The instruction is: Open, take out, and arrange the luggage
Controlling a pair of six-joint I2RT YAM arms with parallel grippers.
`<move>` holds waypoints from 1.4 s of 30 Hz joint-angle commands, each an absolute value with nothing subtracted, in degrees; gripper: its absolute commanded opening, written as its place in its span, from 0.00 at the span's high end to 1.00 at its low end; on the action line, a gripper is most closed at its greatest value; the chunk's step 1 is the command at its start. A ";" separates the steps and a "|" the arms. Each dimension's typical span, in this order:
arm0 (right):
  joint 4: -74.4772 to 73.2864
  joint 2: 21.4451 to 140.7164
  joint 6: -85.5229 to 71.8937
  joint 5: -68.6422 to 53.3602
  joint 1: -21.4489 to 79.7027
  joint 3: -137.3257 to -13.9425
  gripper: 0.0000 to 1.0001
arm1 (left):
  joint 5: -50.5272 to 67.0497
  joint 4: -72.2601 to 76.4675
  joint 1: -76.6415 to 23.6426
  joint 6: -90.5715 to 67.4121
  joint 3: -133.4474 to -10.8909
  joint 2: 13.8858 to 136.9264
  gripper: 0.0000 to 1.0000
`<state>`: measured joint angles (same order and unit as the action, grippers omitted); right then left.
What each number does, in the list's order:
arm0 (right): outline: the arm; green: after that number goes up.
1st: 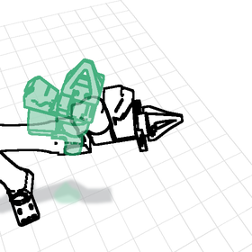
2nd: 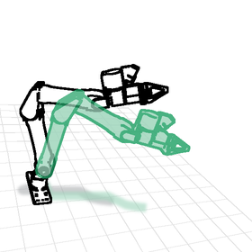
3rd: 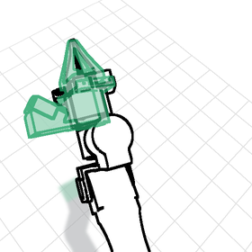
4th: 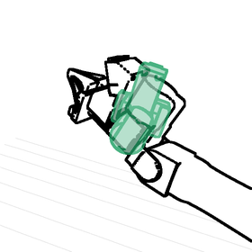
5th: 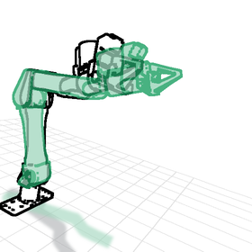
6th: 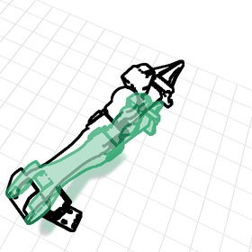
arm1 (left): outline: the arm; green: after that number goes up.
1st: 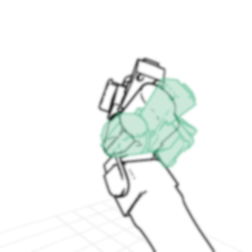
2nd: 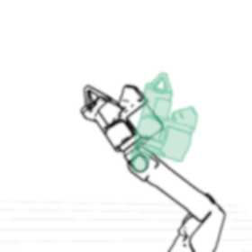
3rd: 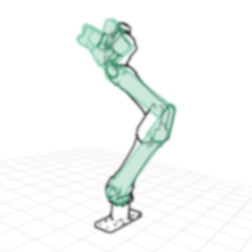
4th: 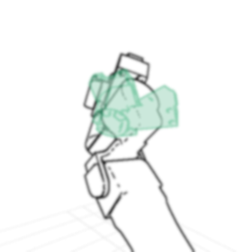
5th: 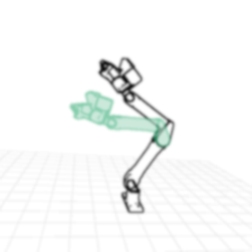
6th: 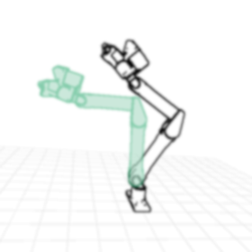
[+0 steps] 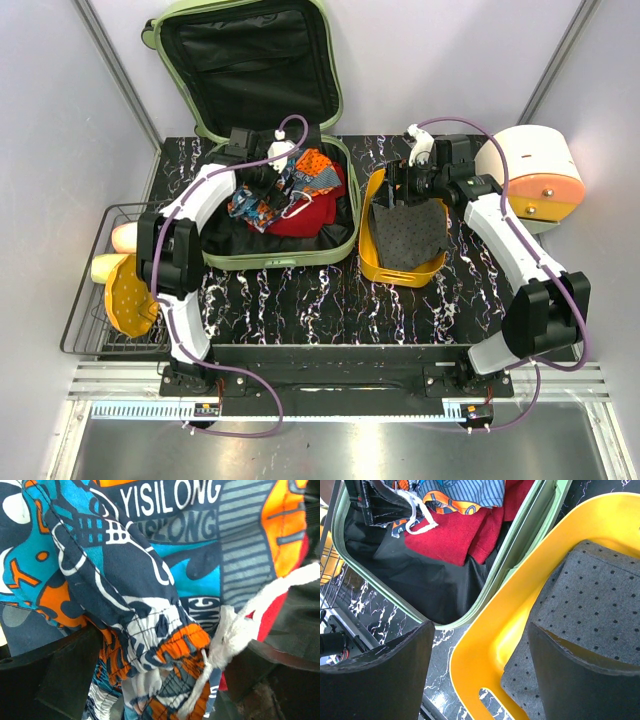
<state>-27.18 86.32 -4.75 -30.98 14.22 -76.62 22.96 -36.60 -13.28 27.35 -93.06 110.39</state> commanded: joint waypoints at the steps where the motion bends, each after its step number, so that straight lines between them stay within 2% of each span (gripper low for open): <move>1: -25.31 86.84 -3.96 -31.20 14.50 -77.34 0.16 | 17.94 -30.59 -13.89 25.49 -95.45 112.06 0.01; 3: -25.23 87.01 -4.04 -31.20 14.50 -77.26 0.16 | 15.92 -29.19 -14.15 25.23 -95.10 112.06 0.02; 4: -25.22 87.10 -4.04 -31.20 14.50 -77.26 0.16 | 15.91 -29.09 -14.15 24.96 -95.36 112.15 0.07; 5: -25.31 87.01 -4.04 -31.20 14.50 -77.26 0.16 | 15.91 -29.09 -14.06 24.96 -95.97 112.15 0.19; 8: -25.22 87.01 -4.04 -31.03 14.50 -77.08 0.16 | 17.57 -30.32 -13.89 24.96 -97.81 112.67 0.40; 9: -25.22 86.84 -4.04 -31.03 14.50 -77.08 0.16 | 17.75 -30.67 -13.71 24.87 -98.17 112.85 0.52; 11: -25.31 86.84 -4.04 -30.94 14.50 -77.08 0.16 | 19.15 -31.11 -13.01 24.87 -99.40 112.94 0.60; 14: -25.40 86.66 -3.78 -30.85 14.50 -77.08 0.16 | 20.73 -32.95 -11.78 24.87 -102.37 113.82 0.78; 15: -25.31 86.57 -3.61 -30.85 14.50 -76.99 0.16 | 21.00 -34.18 -11.43 24.44 -103.35 114.17 0.89; 17: -25.40 86.40 -3.17 -30.76 14.50 -76.99 0.16 | 22.05 -35.41 -10.29 23.91 -106.33 114.00 1.00; 25: -25.58 84.82 -0.80 -30.15 14.24 -77.08 0.16 | 27.23 -42.80 -9.49 21.45 -111.36 106.27 1.00; 30: -27.24 82.97 -0.35 -29.36 12.40 -78.22 0.14 | 31.90 -47.72 -12.56 19.17 -111.62 100.47 1.00; 37: -29.97 77.97 4.82 -27.95 4.58 -77.96 0.10 | 39.37 -46.85 -24.75 10.90 -111.01 96.68 1.00; 42: -32.07 73.66 6.86 -26.46 -5.59 -77.78 0.07 | 37.18 -42.54 -37.41 20.99 -112.14 97.29 1.00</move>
<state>-30.33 77.91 3.70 -28.40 1.08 -76.60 34.89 -47.09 -29.54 15.16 -109.51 98.28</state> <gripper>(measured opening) 0.916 0.184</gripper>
